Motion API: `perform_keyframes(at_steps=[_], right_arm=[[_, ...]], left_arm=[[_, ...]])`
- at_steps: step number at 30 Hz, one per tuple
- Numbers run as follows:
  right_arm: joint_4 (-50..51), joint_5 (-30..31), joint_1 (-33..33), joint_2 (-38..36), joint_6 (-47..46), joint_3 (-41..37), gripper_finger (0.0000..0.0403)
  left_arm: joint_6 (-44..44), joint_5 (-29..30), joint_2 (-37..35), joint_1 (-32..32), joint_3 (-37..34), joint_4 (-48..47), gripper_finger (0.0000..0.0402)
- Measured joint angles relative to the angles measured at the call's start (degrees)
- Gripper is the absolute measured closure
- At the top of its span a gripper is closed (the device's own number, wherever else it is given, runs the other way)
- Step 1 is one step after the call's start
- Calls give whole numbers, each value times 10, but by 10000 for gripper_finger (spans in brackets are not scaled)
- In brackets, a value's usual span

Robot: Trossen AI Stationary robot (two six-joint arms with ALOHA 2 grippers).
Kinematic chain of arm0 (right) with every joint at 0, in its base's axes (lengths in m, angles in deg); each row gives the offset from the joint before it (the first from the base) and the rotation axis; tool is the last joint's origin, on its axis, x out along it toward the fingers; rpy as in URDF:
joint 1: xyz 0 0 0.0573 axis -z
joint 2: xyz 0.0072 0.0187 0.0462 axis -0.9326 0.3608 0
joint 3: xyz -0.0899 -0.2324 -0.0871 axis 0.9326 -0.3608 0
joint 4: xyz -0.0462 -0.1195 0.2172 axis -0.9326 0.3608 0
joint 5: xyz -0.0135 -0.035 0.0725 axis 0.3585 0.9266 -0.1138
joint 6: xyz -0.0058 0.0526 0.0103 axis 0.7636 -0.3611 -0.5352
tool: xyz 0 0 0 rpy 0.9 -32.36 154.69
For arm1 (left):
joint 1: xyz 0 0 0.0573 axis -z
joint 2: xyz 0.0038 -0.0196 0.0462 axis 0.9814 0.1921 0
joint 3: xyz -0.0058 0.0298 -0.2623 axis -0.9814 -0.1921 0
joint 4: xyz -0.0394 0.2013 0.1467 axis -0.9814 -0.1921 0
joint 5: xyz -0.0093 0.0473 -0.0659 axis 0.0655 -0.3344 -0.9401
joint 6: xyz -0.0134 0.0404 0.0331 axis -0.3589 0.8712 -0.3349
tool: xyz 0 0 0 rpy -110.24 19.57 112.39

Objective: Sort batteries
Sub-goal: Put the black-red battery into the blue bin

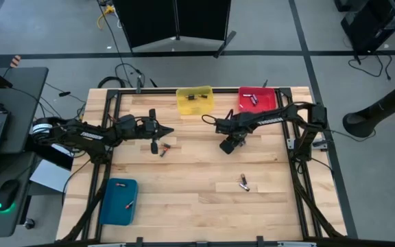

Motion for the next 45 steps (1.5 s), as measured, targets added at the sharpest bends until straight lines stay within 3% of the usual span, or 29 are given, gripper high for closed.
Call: perform_keyframes(at_steps=[5,13,19,27,33,40,45], right_arm=[[-5,4,-11,0,27,0,346],[-48,-9,-39,2,79,27,346],[-251,3,-84,-25,155,34,346],[-591,71,-143,-41,277,34,346],[-717,73,-165,-41,341,35,346],[-740,73,-172,-41,360,35,346],[-759,72,-174,-41,373,35,346]], left_arm=[[0,0,0,0,0,0,389],[-43,0,0,0,0,8,389],[-111,-32,0,0,0,25,389],[-147,-42,0,10,0,31,386],[-144,-46,0,51,13,41,338],[-128,-55,0,98,59,38,262],[-128,-68,0,113,77,35,236]])
